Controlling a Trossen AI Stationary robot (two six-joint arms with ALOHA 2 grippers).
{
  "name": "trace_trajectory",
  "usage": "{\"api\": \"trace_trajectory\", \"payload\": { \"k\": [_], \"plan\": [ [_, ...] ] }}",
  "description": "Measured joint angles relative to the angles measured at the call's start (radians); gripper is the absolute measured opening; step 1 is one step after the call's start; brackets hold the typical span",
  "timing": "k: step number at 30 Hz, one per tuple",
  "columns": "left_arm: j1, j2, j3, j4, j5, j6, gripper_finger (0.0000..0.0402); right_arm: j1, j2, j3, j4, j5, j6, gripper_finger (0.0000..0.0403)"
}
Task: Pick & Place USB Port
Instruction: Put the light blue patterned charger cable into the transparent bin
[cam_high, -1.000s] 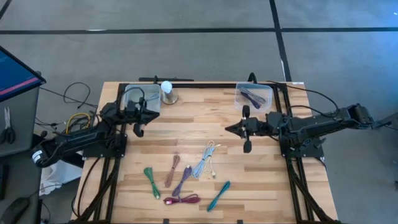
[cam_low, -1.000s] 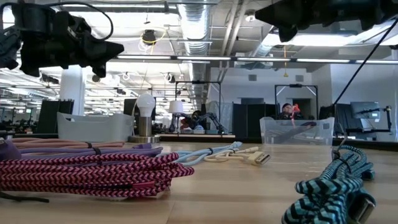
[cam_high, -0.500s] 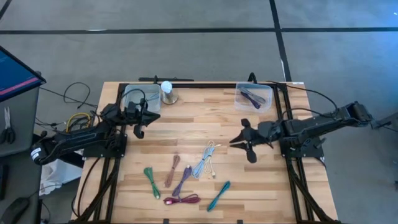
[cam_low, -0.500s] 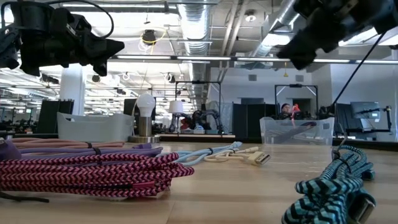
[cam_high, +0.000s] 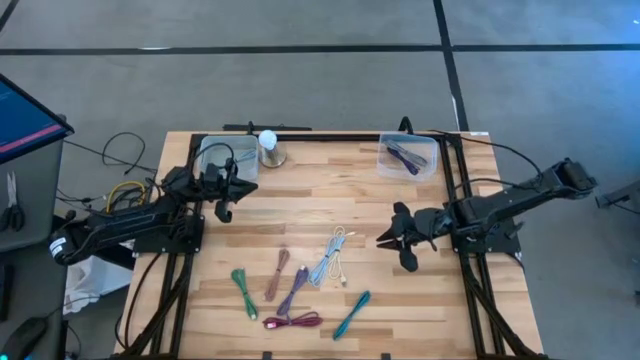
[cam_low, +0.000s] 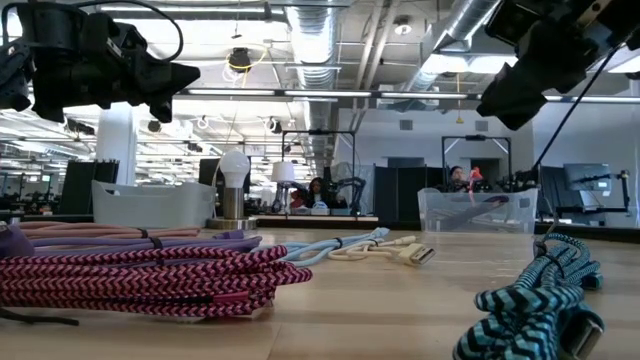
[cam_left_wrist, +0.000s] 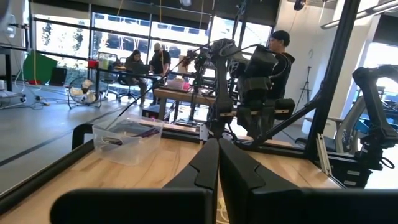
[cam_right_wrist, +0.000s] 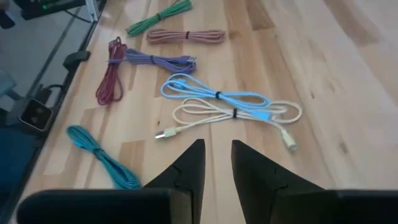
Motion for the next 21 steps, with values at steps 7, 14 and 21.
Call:
{"api": "trace_trajectory", "payload": {
  "k": [7, 14, 21],
  "plan": [
    [0.000, 0.000, 0.000, -0.004, 0.000, 0.000, 0.0011, 0.085, 0.000, 0.000, -0.016, 0.009, 0.187, 0.0072],
    [0.000, 0.002, 0.000, -0.007, 0.000, 0.000, 0.0011, 0.166, 0.160, 0.089, -0.030, 0.068, 0.248, 0.0071],
    [0.000, 0.002, 0.000, -0.013, 0.000, 0.000, 0.0011, 0.192, 0.477, 0.389, -0.311, 0.068, -0.013, 0.0070]
  ]
}}
